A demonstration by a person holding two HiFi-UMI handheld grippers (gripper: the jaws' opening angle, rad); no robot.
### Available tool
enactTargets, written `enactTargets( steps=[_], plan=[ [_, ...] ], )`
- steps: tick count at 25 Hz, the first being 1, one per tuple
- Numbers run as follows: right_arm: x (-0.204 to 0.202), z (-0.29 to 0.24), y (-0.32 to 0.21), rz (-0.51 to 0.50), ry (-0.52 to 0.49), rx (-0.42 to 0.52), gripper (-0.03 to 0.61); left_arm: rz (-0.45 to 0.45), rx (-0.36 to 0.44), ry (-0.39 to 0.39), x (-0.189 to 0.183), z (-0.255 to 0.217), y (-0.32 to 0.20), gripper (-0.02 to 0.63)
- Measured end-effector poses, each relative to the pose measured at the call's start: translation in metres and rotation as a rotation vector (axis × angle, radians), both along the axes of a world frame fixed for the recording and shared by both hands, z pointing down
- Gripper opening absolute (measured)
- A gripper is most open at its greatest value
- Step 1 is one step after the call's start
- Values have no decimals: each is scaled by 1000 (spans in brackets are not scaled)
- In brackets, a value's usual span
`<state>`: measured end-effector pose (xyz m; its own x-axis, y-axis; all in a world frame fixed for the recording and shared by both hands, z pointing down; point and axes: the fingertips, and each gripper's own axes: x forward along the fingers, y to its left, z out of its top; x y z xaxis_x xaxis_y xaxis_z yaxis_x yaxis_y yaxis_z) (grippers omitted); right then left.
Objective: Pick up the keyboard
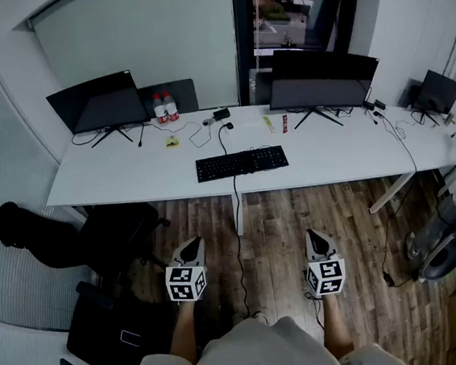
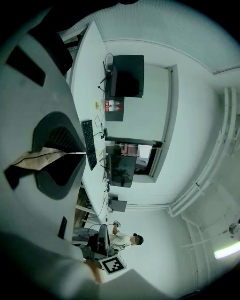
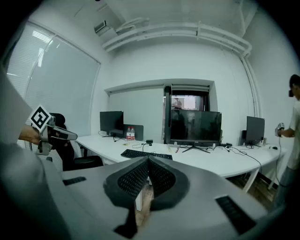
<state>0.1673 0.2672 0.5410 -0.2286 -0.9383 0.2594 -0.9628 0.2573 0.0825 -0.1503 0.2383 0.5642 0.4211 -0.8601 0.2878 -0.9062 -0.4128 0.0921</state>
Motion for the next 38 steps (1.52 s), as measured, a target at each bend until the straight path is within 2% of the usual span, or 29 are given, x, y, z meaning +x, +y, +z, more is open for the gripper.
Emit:
enactTargets(
  steps=[7,11,12,13,14,16,23,38],
  plan=[
    [-4,1,-1,-11,2,6,1,-16,-6,12,-7,2,3,21],
    [-9,0,1,-31,-32,22,2,-3,-11,47,-5,5,8,23],
    [-12,1,1,-51,-39,19,25,13,-17,58,-2,6,9,32],
    [-16,3,0,-75,-42,11,113,34,-25,69,2,7,10,88],
    [-19,4,-1,-97,-43,3,206,55,-33,76,7,8,10,202],
    [-23,8,-1,-120,-38,-6,242,78,-31,80,13,9,12,222],
    [-22,14,3,-114,-22,-20,226,60,34,61,19,2,17,225],
    [7,12,-4,-128,-4,-6,201,37,-14,39,47,16,22,225]
  ],
)
